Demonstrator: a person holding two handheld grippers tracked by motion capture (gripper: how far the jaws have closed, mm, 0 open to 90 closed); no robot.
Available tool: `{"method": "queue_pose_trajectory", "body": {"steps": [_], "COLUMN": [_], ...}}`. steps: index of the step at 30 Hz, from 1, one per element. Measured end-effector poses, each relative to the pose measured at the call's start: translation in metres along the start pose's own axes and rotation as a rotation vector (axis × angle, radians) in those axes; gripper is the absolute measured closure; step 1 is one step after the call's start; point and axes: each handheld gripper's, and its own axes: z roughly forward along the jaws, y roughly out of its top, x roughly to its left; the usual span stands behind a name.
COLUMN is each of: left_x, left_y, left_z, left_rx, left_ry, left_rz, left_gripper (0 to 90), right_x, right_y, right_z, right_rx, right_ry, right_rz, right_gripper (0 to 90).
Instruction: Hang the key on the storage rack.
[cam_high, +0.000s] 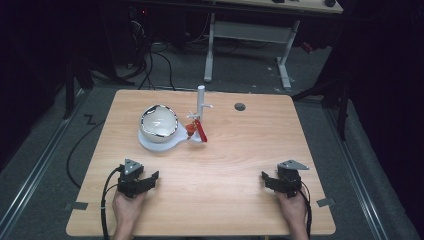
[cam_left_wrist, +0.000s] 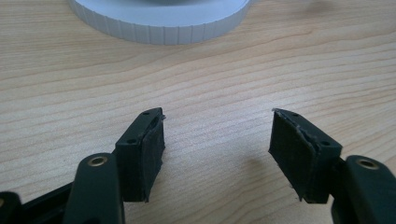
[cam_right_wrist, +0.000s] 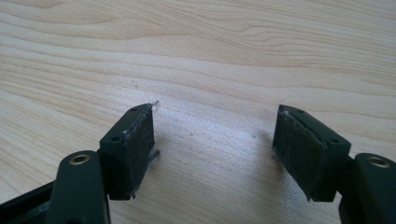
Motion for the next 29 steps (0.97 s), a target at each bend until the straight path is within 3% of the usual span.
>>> {"method": "queue_pose_trajectory", "body": {"steps": [16,29], "left_x": [-0.01,-0.01], "left_y": [0.001,0.002], "left_z": [0.005,0.005], "left_rx": [0.041,0.043], "left_ry": [0.081,0.073], "left_rz": [0.07,0.071], "left_gripper": [30.7,28.2], "right_x": [0.0,0.0], "right_y": [0.0,0.0], "right_z": [0.0,0.0], "right_rx": [0.0,0.0], "right_ry": [0.0,0.001], "right_rz": [0.001,0.0], "right_gripper": [29.8,29.7]}}
